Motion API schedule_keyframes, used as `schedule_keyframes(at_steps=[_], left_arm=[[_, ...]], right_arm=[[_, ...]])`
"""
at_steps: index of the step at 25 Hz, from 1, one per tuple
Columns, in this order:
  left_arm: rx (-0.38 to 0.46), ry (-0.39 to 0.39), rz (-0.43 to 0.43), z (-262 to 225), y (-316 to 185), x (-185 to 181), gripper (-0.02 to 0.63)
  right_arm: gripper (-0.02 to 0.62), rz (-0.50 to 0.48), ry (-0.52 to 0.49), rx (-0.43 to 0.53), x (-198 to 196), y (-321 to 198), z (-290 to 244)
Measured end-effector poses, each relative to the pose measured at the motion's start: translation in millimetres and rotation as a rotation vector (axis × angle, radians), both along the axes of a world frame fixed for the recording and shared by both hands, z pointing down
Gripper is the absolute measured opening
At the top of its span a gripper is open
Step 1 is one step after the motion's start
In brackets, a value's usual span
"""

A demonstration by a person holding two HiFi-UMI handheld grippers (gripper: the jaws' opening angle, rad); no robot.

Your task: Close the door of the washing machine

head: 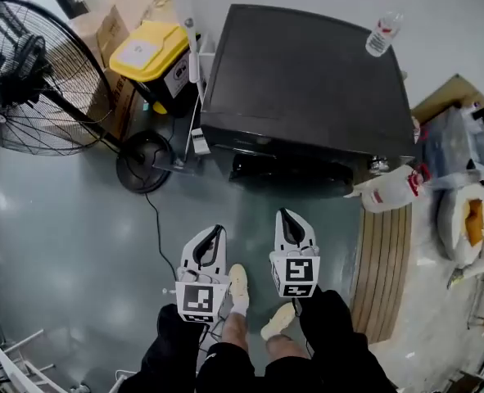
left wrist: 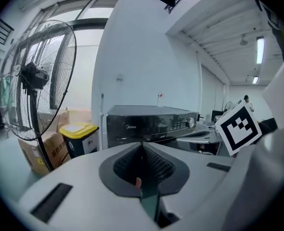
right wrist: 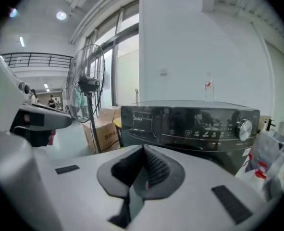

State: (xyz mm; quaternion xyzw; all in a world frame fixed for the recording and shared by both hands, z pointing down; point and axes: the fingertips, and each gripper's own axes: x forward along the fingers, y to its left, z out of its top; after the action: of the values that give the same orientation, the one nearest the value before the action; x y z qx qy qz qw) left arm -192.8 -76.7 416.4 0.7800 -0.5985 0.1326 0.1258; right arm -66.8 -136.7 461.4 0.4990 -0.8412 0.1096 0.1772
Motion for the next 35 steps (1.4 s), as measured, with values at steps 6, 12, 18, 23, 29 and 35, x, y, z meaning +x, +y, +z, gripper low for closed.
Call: schedule_keyframes(at_steps=[6,12,18,23,29,35], left_arm=[[0.082,-0.029,0.043,-89,45,58,0.029],[0.158,-0.041,0.066,-164,90,108,0.029],[0.203,-0.057,0.077,-219,142,149,0.029],[0.252,-0.053,0.085,-257,186,183,0.029],[0.273,-0.067,0.097,-279,237,216,0.029],[0.279,-0.073,0.093,-283,266,228,0.029]], right_arm=[[0.017,-0.001,-0.026,0.057,58,57,-91],[0.017,0.009,-0.059,0.13,115,109,-171],[0.017,0.028,-0.062,0.214,178,162,-244],[0.017,0.031,-0.058,0.26,221,208,-284],[0.017,0.012,-0.062,0.302,249,264,-309],[0.017,0.019,-0.061,0.315,265,296,-310]])
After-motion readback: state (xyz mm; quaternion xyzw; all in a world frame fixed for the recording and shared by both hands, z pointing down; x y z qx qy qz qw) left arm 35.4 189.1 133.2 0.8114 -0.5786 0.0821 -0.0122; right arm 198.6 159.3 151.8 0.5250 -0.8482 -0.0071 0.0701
